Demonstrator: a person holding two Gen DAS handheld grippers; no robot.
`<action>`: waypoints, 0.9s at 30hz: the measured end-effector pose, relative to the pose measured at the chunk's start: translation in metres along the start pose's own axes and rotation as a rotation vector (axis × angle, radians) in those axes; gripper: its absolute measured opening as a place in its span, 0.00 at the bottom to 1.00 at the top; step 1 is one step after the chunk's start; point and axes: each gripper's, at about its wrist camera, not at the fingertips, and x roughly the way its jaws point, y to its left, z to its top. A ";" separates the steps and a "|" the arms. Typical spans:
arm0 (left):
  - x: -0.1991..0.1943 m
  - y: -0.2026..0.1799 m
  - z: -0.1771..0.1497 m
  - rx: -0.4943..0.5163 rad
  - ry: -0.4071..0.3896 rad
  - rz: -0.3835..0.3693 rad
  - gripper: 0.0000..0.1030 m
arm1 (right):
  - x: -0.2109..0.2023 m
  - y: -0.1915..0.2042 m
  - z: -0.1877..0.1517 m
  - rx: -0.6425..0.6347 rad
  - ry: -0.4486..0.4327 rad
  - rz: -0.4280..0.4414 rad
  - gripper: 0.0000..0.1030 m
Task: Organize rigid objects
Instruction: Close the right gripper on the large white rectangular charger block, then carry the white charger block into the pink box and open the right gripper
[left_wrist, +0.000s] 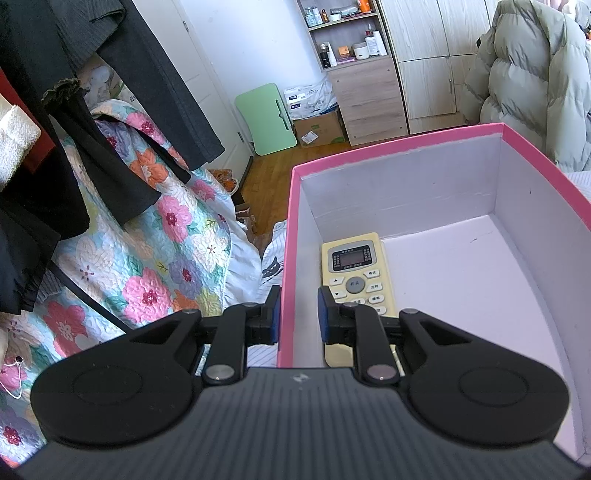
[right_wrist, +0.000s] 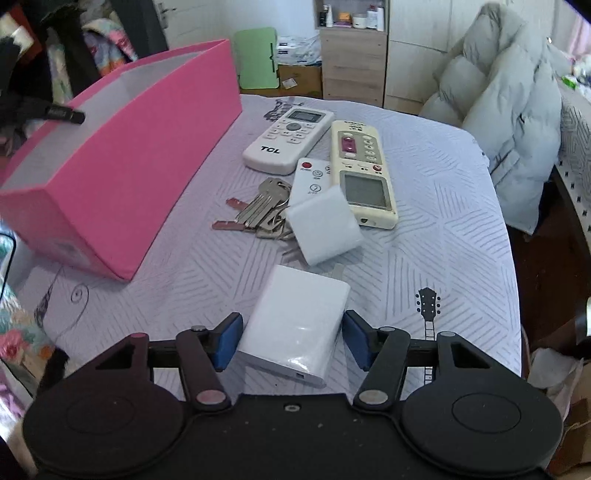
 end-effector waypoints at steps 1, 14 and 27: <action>0.000 0.000 0.000 0.002 -0.001 0.000 0.17 | 0.001 0.001 0.000 -0.001 -0.001 -0.004 0.64; 0.000 0.000 0.000 -0.005 -0.001 -0.003 0.17 | -0.017 0.001 0.004 0.009 -0.081 0.008 0.54; 0.001 -0.001 0.001 0.005 0.000 0.001 0.17 | -0.057 0.016 0.032 -0.018 -0.204 0.089 0.54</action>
